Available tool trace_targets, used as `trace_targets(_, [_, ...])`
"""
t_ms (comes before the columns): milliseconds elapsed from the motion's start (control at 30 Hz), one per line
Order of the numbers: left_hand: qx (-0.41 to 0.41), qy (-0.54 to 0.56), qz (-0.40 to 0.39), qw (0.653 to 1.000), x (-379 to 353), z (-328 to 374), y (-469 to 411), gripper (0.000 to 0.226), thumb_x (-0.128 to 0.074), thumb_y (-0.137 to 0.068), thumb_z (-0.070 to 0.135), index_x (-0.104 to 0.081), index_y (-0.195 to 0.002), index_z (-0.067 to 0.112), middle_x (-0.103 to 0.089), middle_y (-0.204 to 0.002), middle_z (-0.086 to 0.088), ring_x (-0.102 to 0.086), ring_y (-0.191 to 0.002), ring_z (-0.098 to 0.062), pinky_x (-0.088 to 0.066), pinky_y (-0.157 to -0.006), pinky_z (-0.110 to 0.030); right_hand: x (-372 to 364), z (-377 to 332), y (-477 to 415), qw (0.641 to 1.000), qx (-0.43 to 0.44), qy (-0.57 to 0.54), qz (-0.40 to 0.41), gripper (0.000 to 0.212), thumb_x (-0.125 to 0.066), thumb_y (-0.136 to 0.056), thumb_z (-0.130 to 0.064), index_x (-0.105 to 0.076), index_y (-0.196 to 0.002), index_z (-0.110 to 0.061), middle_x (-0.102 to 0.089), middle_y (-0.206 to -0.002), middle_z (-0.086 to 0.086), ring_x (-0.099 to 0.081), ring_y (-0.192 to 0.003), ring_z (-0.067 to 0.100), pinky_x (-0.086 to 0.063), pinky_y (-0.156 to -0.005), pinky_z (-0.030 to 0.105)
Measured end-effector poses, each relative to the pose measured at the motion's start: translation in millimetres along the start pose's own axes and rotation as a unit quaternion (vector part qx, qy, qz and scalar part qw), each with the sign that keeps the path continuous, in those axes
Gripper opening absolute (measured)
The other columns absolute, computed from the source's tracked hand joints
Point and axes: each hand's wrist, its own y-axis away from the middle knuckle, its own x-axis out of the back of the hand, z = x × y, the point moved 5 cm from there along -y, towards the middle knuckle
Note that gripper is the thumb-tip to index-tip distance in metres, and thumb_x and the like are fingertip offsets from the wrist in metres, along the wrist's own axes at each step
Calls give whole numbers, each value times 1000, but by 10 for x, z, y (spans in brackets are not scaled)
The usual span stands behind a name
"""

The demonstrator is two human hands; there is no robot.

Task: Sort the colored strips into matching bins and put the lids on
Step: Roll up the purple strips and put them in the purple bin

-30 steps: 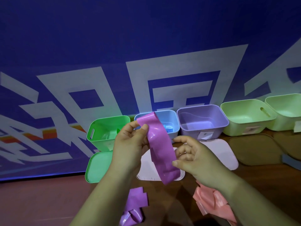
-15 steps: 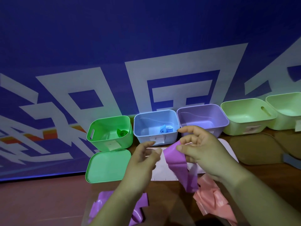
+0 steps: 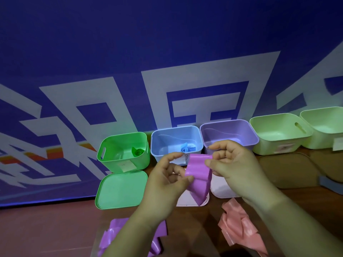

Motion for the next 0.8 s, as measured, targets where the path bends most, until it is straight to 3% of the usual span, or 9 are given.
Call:
trace_targets(100, [-35, -53, 12, 998, 77, 171, -50, 53, -74, -80, -8, -59, -115, 29, -64, -73, -1, -60, -70, -20, -52, -73, -33, 33, -35, -6, 996, 19, 82, -26, 30, -81, -76, -6, -66, -91, -27, -63, -60, -5, -54, -54, 8, -45, -64, 27])
trace_targets(200, [-73, -125, 3, 989, 130, 374, -82, 58, -74, -81, -6, -59, -108, 43, -68, -79, -1, -64, -73, -17, -55, -74, -31, 18, -93, -7, 990, 49, 127, -33, 31, -85, -72, -15, -67, -88, -34, -56, -63, -12, -47, -55, 6, -44, -62, 20])
trace_targets(267, [-98, -178, -20, 979, 139, 487, -91, 60, -74, -81, -6, -57, -106, 46, -69, -82, 1, -66, -75, -17, -57, -76, -34, -29, -121, -33, 989, 67, 124, -54, 35, -85, -71, -24, -66, -95, -41, -64, -88, -17, -59, -77, 5, -50, -77, 20])
trace_targets(333, [-113, -213, -37, 970, 143, 583, -84, 60, -74, -81, -6, -56, -104, 46, -71, -84, 2, -68, -76, -17, -58, -78, -37, -131, -130, -63, 983, 72, 125, -118, 39, -80, -72, -35, -62, -105, -44, -63, -115, -17, -59, -110, 2, -50, -97, 32])
trace_targets(433, [-116, -232, -53, 964, 166, 664, -70, 56, -73, -82, -6, -56, -101, 45, -73, -85, 3, -69, -77, -16, -57, -78, -38, -292, -133, -69, 970, 56, 77, -224, 42, -73, -76, -28, -60, -115, -39, -62, -127, -14, -54, -127, 6, -43, -110, 42])
trace_targets(533, [-115, -245, -63, 960, 198, 699, -52, 51, -73, -83, -4, -57, -100, 41, -74, -86, 5, -71, -80, -15, -58, -78, -38, -363, -124, -78, 960, 33, 38, -276, 38, -68, -80, -13, -60, -115, -25, -67, -121, -10, -59, -120, 7, -48, -102, 34])
trace_targets(633, [-125, -267, -34, 955, 249, 720, -27, 48, -75, -81, -2, -58, -97, 40, -74, -85, 11, -71, -81, -11, -58, -79, -35, -399, -122, -86, 956, 30, 23, -291, 28, -72, -83, -2, -64, -104, -17, -71, -98, -3, -67, -97, 11, -52, -84, 26])
trace_targets(800, [-159, -359, 25, 919, 300, 731, 3, 50, -79, -79, 6, -61, -99, 48, -70, -86, 23, -67, -79, -2, -51, -72, -13, -371, -173, -85, 974, 66, 56, -209, 30, -81, -76, -3, -68, -89, -26, -69, -86, 5, -63, -73, 13, -55, -72, 27])
